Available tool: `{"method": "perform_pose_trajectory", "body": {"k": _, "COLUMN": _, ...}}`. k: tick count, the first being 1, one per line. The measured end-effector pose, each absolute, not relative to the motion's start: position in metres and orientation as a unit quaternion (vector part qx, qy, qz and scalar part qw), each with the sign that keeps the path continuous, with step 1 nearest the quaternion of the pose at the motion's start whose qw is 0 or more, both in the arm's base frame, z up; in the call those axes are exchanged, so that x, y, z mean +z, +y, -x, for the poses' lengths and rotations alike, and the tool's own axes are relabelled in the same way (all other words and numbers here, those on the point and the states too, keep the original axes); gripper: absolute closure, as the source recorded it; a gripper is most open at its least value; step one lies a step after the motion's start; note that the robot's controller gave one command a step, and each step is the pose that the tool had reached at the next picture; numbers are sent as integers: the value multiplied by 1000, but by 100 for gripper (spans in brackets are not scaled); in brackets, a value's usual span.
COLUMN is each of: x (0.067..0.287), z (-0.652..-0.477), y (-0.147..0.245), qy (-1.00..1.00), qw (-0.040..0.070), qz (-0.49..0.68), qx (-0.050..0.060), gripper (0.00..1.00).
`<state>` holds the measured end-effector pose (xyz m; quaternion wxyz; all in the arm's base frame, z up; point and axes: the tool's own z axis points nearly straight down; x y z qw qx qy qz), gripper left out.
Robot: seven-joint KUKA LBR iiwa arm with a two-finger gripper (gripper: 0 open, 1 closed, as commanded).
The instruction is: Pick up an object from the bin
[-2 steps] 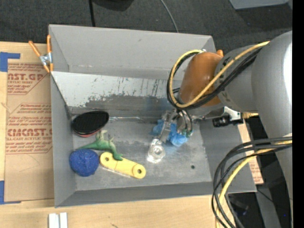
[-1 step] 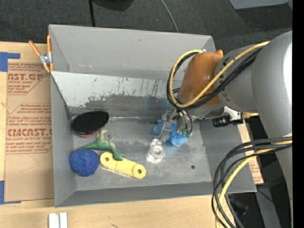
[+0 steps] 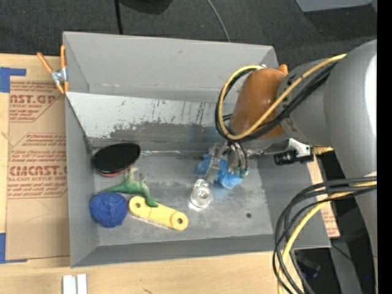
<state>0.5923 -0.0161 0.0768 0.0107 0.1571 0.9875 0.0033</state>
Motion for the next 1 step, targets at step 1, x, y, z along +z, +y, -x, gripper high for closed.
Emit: {"method": "perform_pose_trajectory", "body": {"k": 1, "x": 78, "z": -580, "y": -45, "qy": 975, "qw": 11, "qz": -220, "qx": 5, "gripper": 100}}
